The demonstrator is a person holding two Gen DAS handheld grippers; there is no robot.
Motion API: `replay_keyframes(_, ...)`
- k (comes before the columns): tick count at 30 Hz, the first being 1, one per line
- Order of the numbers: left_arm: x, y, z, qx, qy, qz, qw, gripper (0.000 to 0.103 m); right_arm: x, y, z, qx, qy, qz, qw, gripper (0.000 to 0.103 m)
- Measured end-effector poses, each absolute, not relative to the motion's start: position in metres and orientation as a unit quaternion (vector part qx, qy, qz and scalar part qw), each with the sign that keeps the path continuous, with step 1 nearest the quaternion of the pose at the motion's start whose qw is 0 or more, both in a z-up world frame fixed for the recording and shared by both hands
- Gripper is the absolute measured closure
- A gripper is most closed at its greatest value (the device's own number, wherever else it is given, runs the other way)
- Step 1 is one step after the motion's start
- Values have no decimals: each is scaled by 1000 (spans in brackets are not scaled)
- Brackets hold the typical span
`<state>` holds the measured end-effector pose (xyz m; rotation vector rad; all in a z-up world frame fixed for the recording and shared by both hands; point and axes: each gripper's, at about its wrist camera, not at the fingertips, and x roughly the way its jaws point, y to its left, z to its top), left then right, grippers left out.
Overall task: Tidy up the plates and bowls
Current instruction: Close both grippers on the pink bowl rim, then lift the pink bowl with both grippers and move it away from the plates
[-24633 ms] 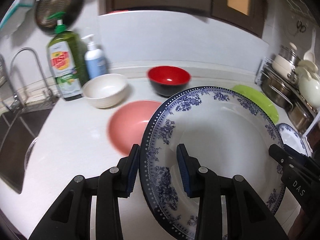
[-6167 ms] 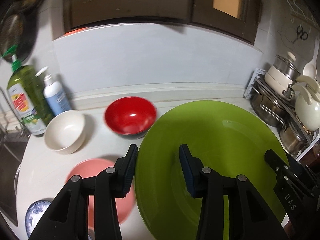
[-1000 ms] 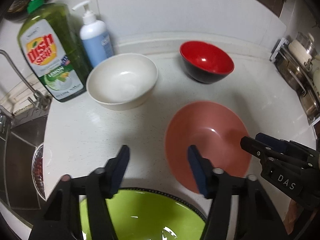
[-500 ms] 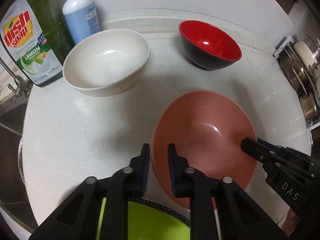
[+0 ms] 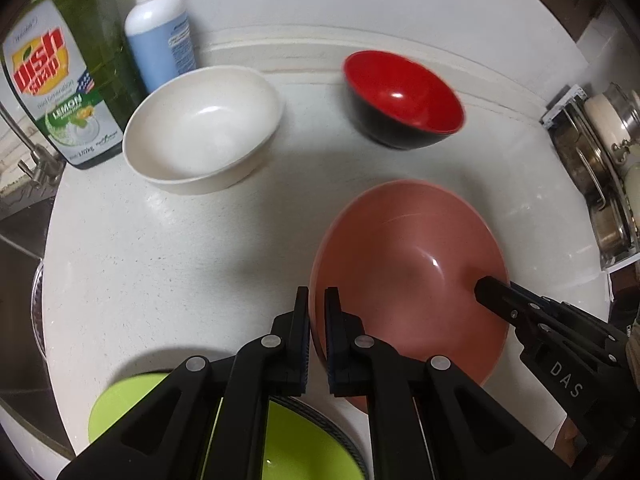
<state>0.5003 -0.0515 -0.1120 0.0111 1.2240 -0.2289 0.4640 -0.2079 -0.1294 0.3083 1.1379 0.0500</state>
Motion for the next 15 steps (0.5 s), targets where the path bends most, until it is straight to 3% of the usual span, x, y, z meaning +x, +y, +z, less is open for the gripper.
replay_keyframes(15,469,-139,-107,38,574,-160,802,94,415,-287,-112,164,526,-37,834,95)
